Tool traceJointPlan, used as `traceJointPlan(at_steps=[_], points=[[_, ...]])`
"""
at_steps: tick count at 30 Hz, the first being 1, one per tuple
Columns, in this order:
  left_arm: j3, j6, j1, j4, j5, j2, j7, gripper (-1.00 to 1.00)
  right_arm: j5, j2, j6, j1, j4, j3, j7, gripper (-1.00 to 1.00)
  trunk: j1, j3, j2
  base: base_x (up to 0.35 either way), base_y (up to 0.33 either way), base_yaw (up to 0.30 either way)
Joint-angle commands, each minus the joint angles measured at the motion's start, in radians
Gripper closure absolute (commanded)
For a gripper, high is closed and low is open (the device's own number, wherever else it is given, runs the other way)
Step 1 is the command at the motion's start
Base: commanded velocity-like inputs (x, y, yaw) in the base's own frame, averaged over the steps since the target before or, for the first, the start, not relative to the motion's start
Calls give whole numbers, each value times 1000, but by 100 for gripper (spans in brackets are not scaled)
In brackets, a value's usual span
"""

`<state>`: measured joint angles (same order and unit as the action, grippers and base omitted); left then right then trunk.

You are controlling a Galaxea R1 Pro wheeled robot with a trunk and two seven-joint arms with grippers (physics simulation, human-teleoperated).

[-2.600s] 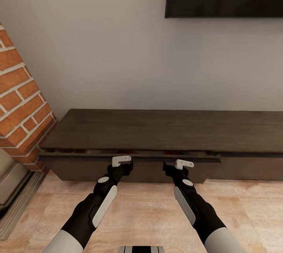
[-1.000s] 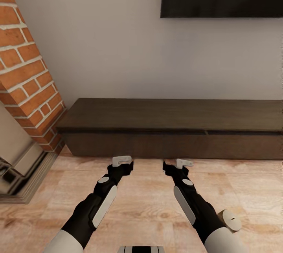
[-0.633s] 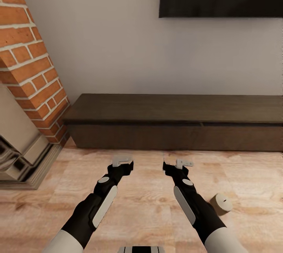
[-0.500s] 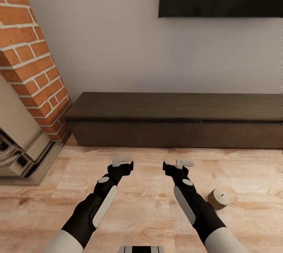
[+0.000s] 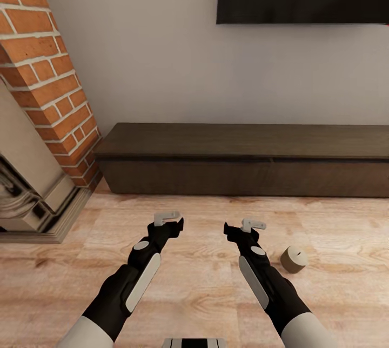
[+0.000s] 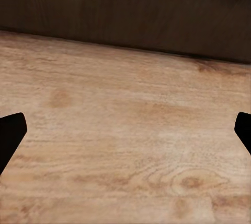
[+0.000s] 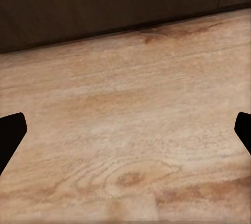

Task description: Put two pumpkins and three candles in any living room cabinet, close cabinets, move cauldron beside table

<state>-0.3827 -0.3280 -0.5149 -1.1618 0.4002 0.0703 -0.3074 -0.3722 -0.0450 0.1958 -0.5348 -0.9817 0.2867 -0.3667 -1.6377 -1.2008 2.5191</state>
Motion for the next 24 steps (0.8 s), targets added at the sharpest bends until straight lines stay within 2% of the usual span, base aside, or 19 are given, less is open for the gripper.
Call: traceJointPlan(at_steps=[1, 4, 11, 14, 19, 24], points=[[-2, -3, -1, -2, 10, -1, -9, -100, -6, 1, 4, -1, -2, 3, -8, -100, 0, -1, 0, -6, 0, 0], [-2, -3, -1, -3, 11, -1, -10, -100, -7, 1, 4, -1, -2, 3, -8, -100, 0, -1, 0, -3, 0, 0], [3, -14, -1, -1, 17, -1, -12, -100, -7, 1, 1, -1, -8, 3, -6, -100, 3, 26, -1, 0, 0, 0], [18, -21, -1, -1, 21, 0, -14, -100, -10, 1, 3, -1, -8, 3, -5, -100, 5, 38, -2, 0, 0, 0], [45, -98, -1, -4, 22, 3, -12, -100, -17, 2, 21, -1, -9, 2, -4, -100, 7, 57, -3, 0, 0, 0], [67, -124, -2, -22, 22, 3, -14, -100, -19, 4, 25, -1, -9, -1, -3, -100, 8, 65, -4, 0, 0, 0]])
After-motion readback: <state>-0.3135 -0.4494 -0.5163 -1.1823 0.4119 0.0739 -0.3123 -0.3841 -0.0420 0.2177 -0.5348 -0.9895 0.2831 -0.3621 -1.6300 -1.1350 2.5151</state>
